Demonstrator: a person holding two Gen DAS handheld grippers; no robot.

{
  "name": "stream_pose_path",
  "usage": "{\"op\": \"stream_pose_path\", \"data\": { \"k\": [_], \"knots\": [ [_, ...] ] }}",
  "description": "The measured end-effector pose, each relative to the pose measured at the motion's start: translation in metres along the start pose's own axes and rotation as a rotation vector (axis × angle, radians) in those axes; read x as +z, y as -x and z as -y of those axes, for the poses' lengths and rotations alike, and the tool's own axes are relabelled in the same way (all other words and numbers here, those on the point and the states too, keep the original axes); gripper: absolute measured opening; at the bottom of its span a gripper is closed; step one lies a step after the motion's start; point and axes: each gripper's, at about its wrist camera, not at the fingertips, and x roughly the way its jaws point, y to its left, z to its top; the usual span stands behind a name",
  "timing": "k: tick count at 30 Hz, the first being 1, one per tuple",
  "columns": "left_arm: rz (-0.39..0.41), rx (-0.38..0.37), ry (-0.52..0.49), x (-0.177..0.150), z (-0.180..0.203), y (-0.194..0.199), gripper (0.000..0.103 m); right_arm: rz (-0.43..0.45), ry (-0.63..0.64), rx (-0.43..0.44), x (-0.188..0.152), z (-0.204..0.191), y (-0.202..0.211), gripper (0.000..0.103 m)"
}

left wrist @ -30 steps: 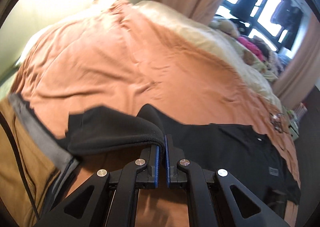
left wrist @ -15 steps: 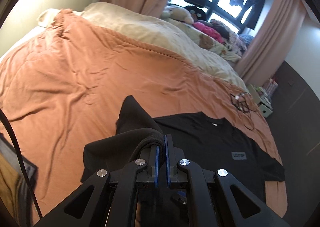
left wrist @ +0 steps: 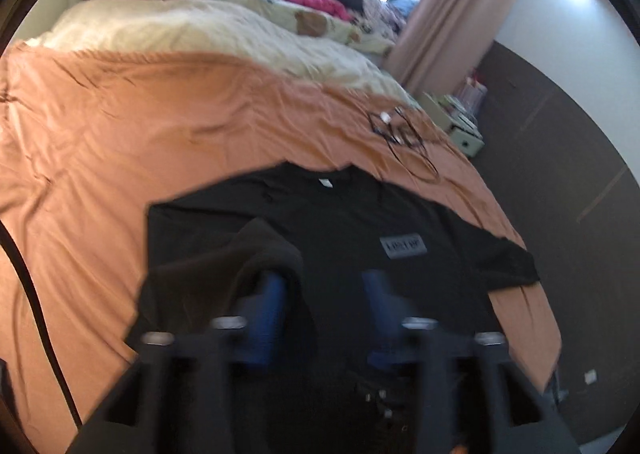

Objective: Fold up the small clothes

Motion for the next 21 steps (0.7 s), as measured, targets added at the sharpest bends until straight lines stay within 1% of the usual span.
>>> {"op": "stream_pose_path", "data": {
  "k": [1,2,5,6,7,8,10,11,12,13,14,15,16,19,21],
  "knots": [
    [-0.003,-0.003,-0.004,-0.004,0.001,0.001,0.082,0.002,-0.003,-0.012,0.002,0.003,0.001,0.059],
    [-0.004,-0.002,-0.011,-0.010,0.000,0.004,0.083,0.007,-0.011,-0.017,0.006,0.006,0.006,0.059],
    [-0.013,-0.004,-0.018,-0.030,-0.007,0.018,0.083,0.040,-0.037,-0.002,0.012,0.013,0.022,0.059],
    [-0.009,0.008,-0.016,-0.033,-0.013,0.022,0.083,0.053,-0.030,0.003,0.013,0.010,0.024,0.059],
    [-0.005,0.031,-0.012,-0.035,-0.019,0.024,0.083,0.064,-0.011,0.002,0.013,0.005,0.026,0.059],
    [0.001,0.073,0.003,-0.041,-0.029,0.029,0.083,0.072,0.007,0.001,0.008,0.000,0.030,0.059],
    [-0.003,0.097,0.044,-0.047,-0.045,0.033,0.082,0.080,0.048,0.009,0.004,-0.011,0.031,0.059],
    [-0.007,0.099,0.073,-0.051,-0.055,0.035,0.079,0.078,0.065,0.014,0.002,-0.015,0.033,0.059],
    [-0.011,0.109,0.105,-0.057,-0.066,0.037,0.073,0.071,0.082,0.018,0.001,-0.022,0.028,0.059],
    [-0.016,0.125,0.125,-0.060,-0.074,0.038,0.070,0.063,0.094,0.021,0.002,-0.023,0.026,0.059],
    [-0.020,0.139,0.145,-0.065,-0.081,0.039,0.064,0.059,0.102,0.017,-0.002,-0.028,0.026,0.059],
    [-0.022,0.146,0.163,-0.069,-0.088,0.039,0.057,0.060,0.111,0.019,-0.004,-0.030,0.031,0.059],
    [-0.024,0.147,0.176,-0.071,-0.093,0.040,0.050,0.057,0.125,0.025,-0.005,-0.036,0.027,0.059],
    [-0.034,0.162,0.224,-0.087,-0.114,0.044,0.041,0.039,0.182,0.033,-0.010,-0.052,0.025,0.059],
    [-0.037,0.161,0.252,-0.096,-0.126,0.046,0.036,0.026,0.223,0.038,-0.013,-0.062,0.022,0.059]
  ]
}}
